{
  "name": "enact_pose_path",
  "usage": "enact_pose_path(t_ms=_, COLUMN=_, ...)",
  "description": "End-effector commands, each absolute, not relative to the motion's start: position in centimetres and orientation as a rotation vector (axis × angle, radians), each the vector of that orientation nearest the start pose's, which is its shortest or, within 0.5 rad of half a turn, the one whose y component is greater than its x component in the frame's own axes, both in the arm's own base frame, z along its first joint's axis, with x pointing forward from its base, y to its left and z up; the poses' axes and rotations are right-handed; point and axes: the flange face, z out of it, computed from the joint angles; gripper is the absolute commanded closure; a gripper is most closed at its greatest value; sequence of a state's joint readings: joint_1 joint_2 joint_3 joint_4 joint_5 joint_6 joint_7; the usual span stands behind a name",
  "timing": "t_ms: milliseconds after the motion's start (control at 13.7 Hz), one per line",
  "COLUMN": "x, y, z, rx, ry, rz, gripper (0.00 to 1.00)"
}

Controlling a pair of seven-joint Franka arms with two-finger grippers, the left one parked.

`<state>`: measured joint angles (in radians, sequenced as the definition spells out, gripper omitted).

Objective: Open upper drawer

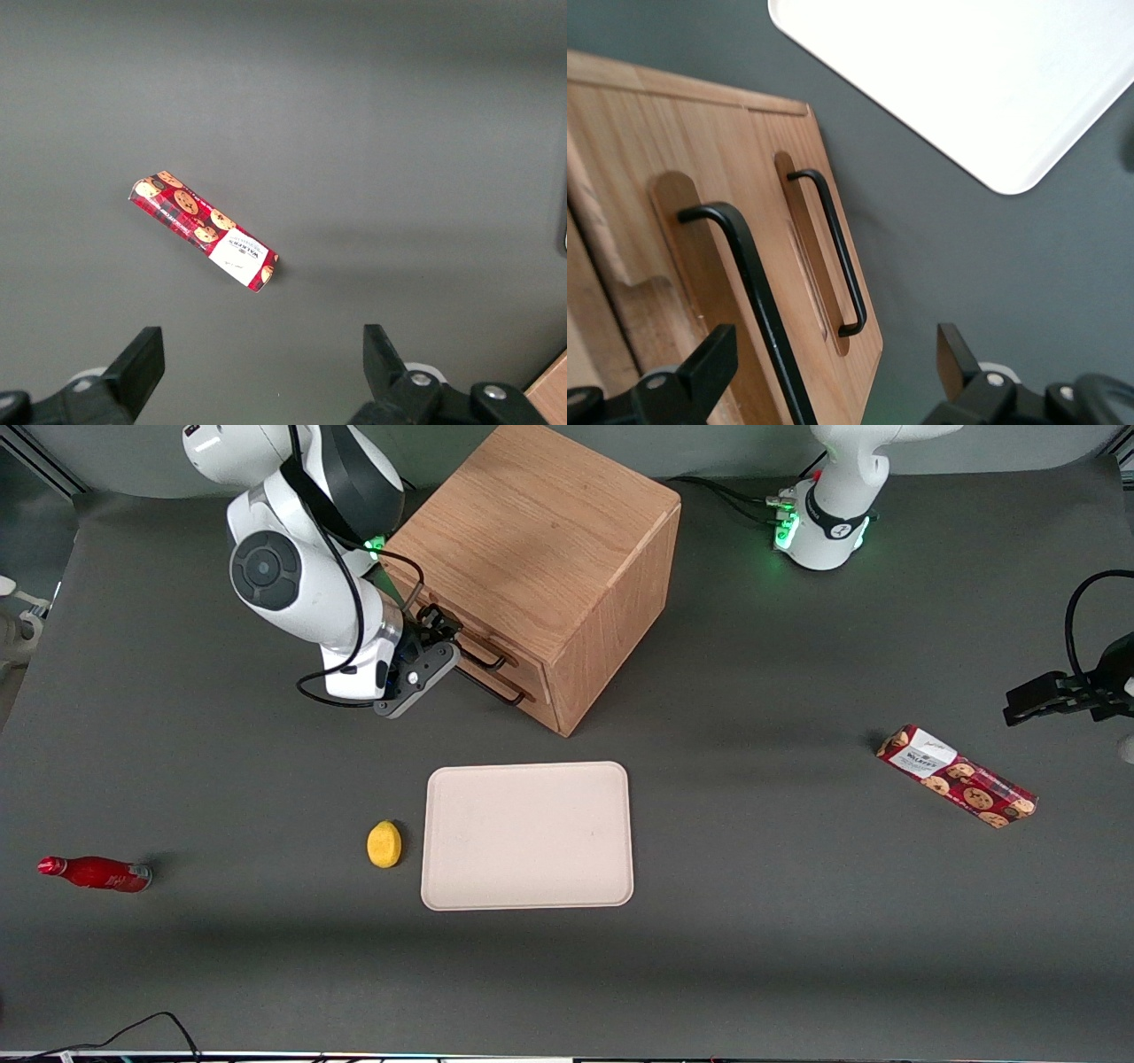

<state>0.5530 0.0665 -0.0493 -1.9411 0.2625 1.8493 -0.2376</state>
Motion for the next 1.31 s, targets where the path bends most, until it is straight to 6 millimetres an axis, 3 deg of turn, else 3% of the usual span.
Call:
enact_pose_path(t_ms=0, x=47.4, y=28.6, z=42.5, rx=-2.722, ry=-0.942, rz=0.288, gripper=0.0)
enact_pose_path(t_ms=365, x=46.9, y=29.1, z=40.2, rx=-2.722, ry=-0.949, rz=0.338, gripper=0.0)
enact_pose_path(t_ms=729, x=46.8, y=29.6, z=39.5, rx=-2.7, ry=-0.988, rz=0.348, gripper=0.0)
enact_pose_path(t_ms=1167, x=47.6, y=29.9, z=45.0, rx=-2.672, ry=-1.012, rz=0.383, gripper=0.0)
enact_pose_path(t_ms=1240, x=47.8, y=29.8, z=46.7, rx=-2.674, ry=-1.005, rz=0.358, gripper=0.0)
